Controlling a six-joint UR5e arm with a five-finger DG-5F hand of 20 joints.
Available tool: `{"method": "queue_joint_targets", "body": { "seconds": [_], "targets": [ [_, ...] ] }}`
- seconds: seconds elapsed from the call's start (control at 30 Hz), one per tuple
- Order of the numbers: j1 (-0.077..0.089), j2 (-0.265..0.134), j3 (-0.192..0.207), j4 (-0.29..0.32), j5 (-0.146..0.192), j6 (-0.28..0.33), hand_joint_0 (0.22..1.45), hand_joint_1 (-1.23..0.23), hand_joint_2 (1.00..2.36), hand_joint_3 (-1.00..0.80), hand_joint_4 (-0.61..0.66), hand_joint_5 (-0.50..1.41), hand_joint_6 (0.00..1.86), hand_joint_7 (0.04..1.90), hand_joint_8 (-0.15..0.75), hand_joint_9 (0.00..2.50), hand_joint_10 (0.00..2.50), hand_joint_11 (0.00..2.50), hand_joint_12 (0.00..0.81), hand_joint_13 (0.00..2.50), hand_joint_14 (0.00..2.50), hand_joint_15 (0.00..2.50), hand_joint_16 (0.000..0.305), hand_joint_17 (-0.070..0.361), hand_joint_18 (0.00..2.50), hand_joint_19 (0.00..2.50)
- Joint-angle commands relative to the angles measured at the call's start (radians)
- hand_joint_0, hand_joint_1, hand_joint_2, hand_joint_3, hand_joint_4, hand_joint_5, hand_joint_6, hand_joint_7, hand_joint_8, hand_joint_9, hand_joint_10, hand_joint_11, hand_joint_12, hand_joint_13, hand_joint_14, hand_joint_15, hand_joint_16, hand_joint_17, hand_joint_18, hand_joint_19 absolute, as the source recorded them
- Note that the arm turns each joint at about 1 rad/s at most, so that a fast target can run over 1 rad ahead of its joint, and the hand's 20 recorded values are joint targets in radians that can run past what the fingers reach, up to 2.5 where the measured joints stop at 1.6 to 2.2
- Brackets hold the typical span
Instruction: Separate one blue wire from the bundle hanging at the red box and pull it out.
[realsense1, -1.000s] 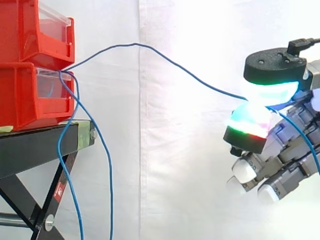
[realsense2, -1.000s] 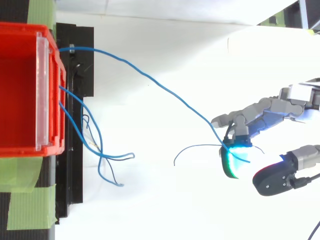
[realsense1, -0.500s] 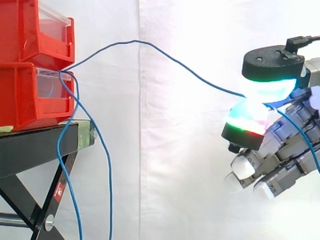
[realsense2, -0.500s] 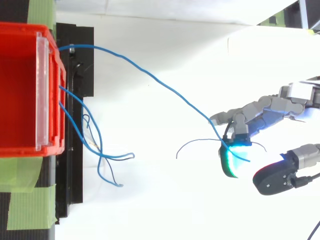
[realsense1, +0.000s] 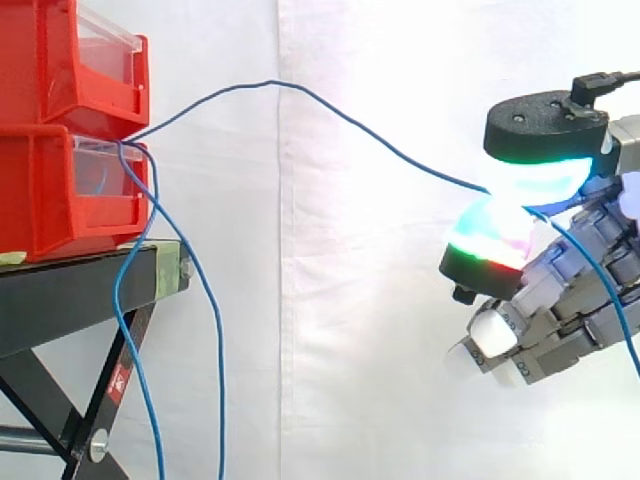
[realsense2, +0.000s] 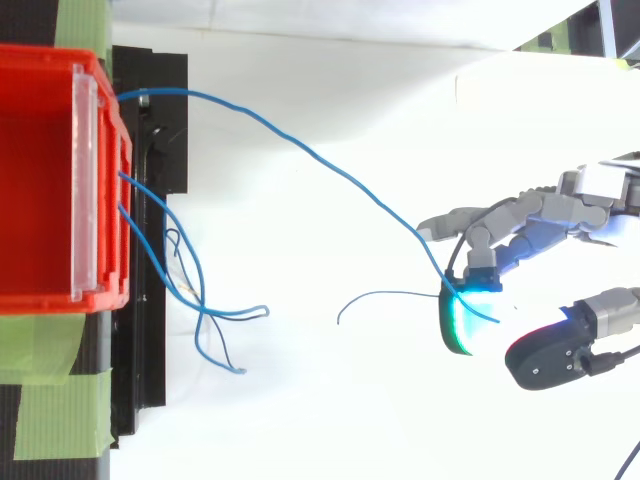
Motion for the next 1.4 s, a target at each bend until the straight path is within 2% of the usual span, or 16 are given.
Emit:
{"method": "queue_joint_targets", "body": {
  "seconds": [0.0,1.17,1.2,1.37],
  "targets": [
    [0.000,0.000,-0.001,0.000,0.000,0.000,0.58,-0.82,1.00,-0.03,-0.08,-0.09,0.88,1.02,0.344,0.80,0.01,0.45,0.455,0.23,0.01,0.25,0.073,0.165,0.06,0.00],
    [0.002,0.000,0.001,0.000,0.000,0.000,0.58,-0.82,1.01,-0.04,-0.08,-0.09,0.88,1.01,0.343,0.80,0.01,0.44,0.458,0.25,0.01,0.24,0.073,0.165,0.13,0.03],
    [0.002,-0.001,-0.001,0.000,0.000,0.000,0.58,-0.84,1.01,-0.04,-0.08,-0.09,0.86,1.08,0.348,0.83,0.01,0.42,0.465,0.28,0.01,0.21,0.074,0.166,0.18,0.00],
    [0.002,0.000,-0.001,0.000,0.000,0.000,0.58,-0.84,1.01,-0.04,-0.08,-0.09,0.86,1.08,0.350,0.83,0.01,0.42,0.465,0.28,0.01,0.22,0.074,0.166,0.19,0.00]
  ]
}}
